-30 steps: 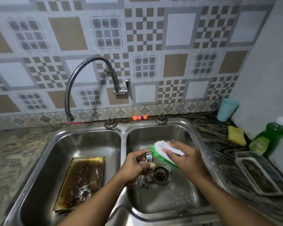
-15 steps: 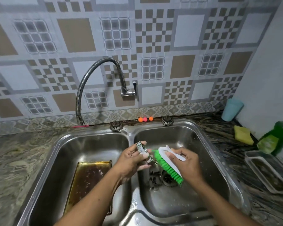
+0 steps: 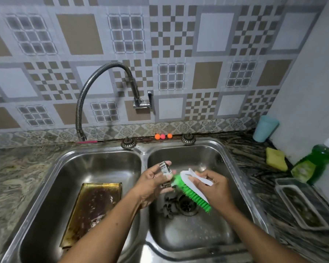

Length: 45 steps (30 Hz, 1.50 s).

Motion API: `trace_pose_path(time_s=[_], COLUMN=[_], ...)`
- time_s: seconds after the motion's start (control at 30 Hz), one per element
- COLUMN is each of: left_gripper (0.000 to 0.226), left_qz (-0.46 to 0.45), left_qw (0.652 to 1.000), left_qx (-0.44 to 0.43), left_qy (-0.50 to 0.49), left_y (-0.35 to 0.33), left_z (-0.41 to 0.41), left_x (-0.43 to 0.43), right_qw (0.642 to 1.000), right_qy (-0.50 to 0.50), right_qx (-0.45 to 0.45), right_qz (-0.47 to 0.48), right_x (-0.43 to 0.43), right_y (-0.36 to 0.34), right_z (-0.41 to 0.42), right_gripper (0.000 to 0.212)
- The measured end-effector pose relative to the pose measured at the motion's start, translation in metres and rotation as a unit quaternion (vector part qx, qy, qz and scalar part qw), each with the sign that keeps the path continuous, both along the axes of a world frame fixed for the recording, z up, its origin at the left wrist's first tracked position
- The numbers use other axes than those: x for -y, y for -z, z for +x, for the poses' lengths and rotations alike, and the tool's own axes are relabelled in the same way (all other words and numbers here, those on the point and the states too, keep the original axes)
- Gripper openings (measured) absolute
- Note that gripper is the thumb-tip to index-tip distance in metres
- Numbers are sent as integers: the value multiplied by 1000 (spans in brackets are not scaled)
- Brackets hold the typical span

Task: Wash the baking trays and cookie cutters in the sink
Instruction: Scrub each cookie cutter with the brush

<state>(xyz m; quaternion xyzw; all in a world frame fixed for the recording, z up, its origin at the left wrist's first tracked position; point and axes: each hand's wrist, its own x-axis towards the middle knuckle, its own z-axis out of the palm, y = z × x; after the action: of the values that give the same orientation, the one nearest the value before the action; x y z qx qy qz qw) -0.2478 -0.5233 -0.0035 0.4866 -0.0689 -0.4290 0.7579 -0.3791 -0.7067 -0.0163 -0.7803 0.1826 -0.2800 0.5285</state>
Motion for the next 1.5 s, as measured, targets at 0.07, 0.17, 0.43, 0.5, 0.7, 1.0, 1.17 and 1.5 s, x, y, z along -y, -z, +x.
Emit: trace_pose_path(time_s=[0.07, 0.17, 0.43, 0.5, 0.7, 1.0, 1.17, 1.5], left_gripper=[51, 52, 53, 53, 50, 39, 48, 52], left_qz=[-11, -20, -13, -5, -12, 184, 363, 583], left_qw=[1000, 1000, 999, 999, 997, 970, 900, 761], left_qx=[-6, 0, -10, -6, -19, 129, 205, 278], left_qy=[-11, -12, -47, -46, -68, -91, -125, -59], left_y=[0, -3, 3, 6, 9, 26, 72, 130], left_z=[-5, -11, -27, -30, -22, 18, 57, 65], left_x=[5, 17, 34, 35, 18, -86, -170, -258], right_qw=[999, 1000, 999, 998, 998, 992, 990, 978], right_qy=[38, -7, -17, -26, -28, -2, -54, -60], right_qx=[17, 4, -31, -53, -32, -84, -95, -159], right_qz=[24, 9, -21, -29, -45, -98, -94, -119], right_x=[14, 11, 34, 34, 22, -28, -102, -164], right_y=[-5, -5, 2, 10, 0, 4, 3, 44], right_z=[-2, 3, -9, -12, 4, 47, 88, 107], right_gripper=[19, 18, 21, 21, 23, 34, 37, 30])
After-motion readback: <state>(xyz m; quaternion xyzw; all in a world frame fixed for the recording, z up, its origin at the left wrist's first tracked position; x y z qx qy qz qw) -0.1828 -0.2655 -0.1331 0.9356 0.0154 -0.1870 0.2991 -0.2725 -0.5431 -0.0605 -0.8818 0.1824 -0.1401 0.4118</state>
